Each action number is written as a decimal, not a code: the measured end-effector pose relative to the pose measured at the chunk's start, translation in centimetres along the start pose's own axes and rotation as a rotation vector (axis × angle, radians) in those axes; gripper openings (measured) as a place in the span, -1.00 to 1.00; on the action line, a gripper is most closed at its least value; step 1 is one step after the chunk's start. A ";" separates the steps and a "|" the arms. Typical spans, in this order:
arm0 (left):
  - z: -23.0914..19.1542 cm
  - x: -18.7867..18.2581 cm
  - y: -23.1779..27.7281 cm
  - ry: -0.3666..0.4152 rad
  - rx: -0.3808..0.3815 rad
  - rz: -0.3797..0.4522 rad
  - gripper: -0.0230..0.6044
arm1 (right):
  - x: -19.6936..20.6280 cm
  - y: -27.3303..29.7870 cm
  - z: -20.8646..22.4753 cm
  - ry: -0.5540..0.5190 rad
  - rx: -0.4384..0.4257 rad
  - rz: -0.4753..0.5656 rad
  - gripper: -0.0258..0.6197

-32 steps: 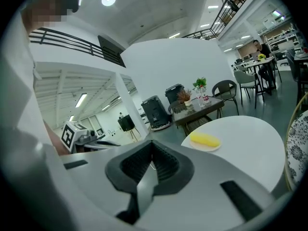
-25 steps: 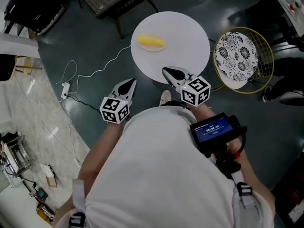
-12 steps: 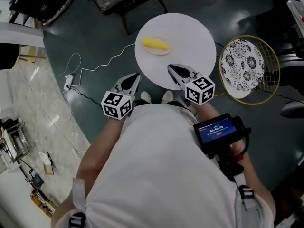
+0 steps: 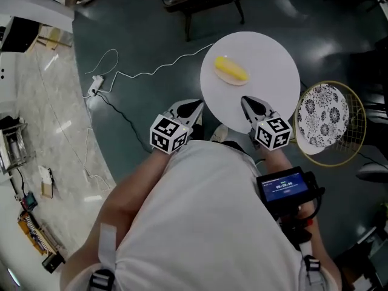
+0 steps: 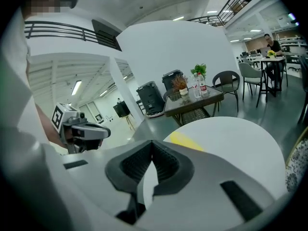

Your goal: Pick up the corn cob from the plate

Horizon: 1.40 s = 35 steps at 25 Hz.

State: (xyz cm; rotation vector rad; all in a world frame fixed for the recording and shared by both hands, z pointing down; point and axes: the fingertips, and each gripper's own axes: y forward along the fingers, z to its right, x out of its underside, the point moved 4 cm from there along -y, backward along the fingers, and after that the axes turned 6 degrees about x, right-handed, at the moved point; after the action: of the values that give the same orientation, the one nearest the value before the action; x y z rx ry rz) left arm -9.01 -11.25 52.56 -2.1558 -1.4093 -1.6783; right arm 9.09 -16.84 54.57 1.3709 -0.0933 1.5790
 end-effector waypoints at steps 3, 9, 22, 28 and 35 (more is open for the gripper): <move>0.0 1.0 0.7 -0.007 0.012 -0.011 -0.90 | 1.2 0.9 1.3 -0.037 0.028 -0.063 -0.90; 0.1 1.5 0.5 -0.035 0.021 -0.016 -0.90 | 1.1 2.8 2.7 -0.181 0.064 -0.183 -0.89; -6.8 4.0 0.7 -0.133 -0.013 0.014 -0.90 | 2.2 12.3 5.6 -0.371 0.099 -0.449 -0.87; -7.1 3.2 0.0 -0.175 -0.061 0.043 -0.90 | 1.0 12.8 6.1 -0.523 0.092 -0.541 -0.52; -10.1 4.6 -1.1 -0.202 -0.086 0.060 -0.90 | 2.6 17.8 6.4 -0.646 0.094 -0.643 -0.23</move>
State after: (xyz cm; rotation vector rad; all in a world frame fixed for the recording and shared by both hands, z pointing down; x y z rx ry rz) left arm -17.23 -13.38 59.75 -2.4492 -1.3234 -1.5668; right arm 1.54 -28.01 68.10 1.7218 0.0345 0.5888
